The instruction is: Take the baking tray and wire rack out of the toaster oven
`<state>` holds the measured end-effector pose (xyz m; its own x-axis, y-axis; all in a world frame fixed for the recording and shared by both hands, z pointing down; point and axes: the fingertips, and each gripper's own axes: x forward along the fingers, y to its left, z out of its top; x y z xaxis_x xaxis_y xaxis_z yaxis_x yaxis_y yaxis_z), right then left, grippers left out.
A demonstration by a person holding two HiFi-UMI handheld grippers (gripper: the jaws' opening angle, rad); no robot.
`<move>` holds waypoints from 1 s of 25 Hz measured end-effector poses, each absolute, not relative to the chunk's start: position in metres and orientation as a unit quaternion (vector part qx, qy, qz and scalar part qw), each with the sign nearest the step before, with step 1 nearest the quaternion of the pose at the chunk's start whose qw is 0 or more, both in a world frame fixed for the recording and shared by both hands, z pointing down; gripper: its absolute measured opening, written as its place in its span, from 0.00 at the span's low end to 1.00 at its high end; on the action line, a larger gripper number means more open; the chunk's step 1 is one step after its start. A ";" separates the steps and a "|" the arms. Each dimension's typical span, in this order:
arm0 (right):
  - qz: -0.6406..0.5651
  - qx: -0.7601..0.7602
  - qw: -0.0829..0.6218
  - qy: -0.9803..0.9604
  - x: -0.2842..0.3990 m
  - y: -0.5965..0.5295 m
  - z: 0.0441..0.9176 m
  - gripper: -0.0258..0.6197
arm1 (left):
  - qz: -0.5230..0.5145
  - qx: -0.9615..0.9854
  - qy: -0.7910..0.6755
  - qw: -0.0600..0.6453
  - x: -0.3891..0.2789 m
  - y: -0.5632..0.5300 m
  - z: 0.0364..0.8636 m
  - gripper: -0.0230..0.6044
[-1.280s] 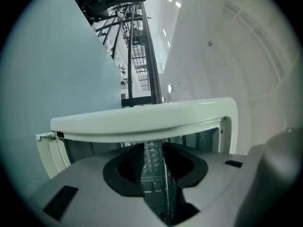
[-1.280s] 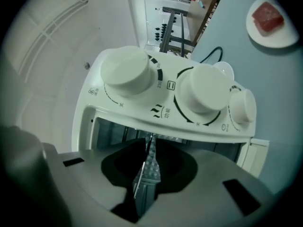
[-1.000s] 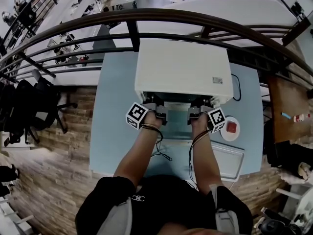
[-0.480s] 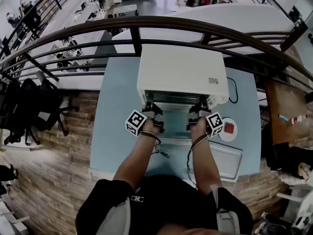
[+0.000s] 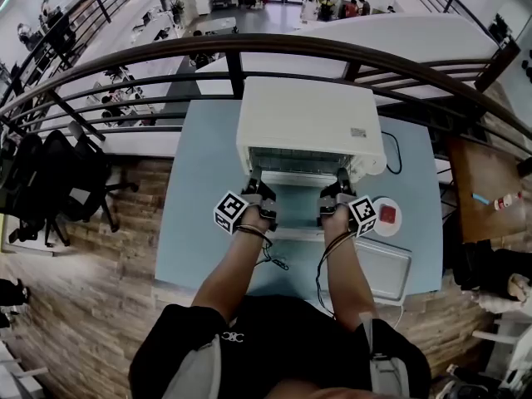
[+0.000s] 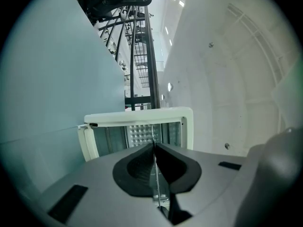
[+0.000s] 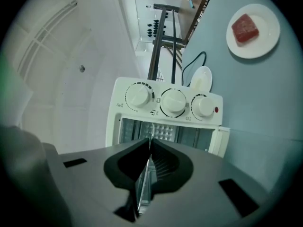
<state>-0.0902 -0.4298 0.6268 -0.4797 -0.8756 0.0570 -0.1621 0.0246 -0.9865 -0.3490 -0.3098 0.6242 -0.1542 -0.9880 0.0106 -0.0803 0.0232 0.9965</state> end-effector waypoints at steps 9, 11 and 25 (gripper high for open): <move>-0.569 -0.392 0.308 0.654 -0.066 -0.387 0.635 0.07 | -0.495 0.491 -0.562 0.444 -0.323 -0.268 0.627 0.07; -0.569 -0.390 0.309 0.655 -0.063 -0.376 0.635 0.07 | -0.488 0.499 -0.563 0.442 -0.321 -0.257 0.626 0.08; -0.552 -0.374 0.283 0.690 -0.045 -0.319 0.613 0.08 | -0.453 0.530 -0.588 0.410 -0.299 -0.199 0.602 0.08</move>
<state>-0.0452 -0.3192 0.6128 -0.5609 -0.8276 0.0224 -0.2037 0.1117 -0.9726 -0.2995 -0.1988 0.6017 -0.1012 -0.9949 0.0016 -0.2509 0.0271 0.9676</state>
